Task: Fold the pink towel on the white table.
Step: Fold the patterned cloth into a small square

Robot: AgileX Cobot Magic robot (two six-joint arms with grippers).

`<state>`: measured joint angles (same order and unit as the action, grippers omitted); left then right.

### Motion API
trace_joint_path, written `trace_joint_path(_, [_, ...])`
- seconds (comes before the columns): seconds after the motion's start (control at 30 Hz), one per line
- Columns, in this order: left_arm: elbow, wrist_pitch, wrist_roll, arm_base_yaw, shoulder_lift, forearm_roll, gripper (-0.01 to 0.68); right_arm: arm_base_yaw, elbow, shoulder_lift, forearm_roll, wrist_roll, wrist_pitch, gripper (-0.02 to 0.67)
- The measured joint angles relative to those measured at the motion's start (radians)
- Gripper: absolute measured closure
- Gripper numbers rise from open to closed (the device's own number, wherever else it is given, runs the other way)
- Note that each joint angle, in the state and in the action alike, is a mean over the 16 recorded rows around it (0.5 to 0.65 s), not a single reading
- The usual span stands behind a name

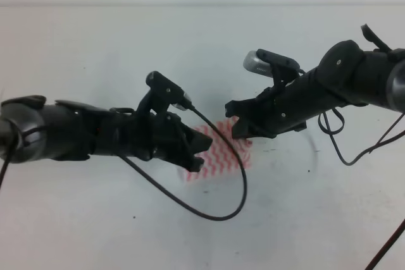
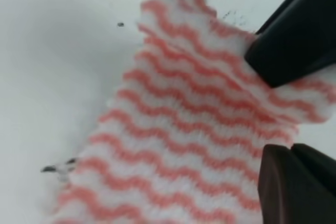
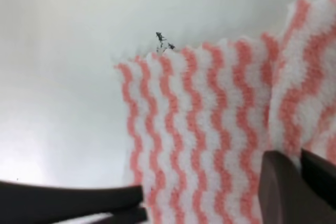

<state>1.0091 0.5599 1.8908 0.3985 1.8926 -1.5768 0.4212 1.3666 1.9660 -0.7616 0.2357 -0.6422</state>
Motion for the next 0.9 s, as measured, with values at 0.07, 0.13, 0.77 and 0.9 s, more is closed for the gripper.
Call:
trace_joint_path(0.07, [-0.001,0.001,-0.006,-0.010,-0.007,0.013,0.673,0.000,0.001,0.000,0.000,0.000,0.000,0.650])
trace_joint_path(0.13, [-0.002,0.006,-0.011,-0.020,-0.010,0.025,0.673,0.000,0.001,0.000,0.000,0.000,0.001,0.650])
trace_joint_path(0.77, [-0.006,0.162,-0.073,-0.051,0.046,0.101,0.673,0.000,0.001,0.001,0.002,0.000,0.002,0.650])
trace_joint_path(0.9, [-0.006,0.155,-0.103,-0.052,0.055,0.131,0.673,0.000,0.001,0.000,0.002,0.000,0.003,0.650])
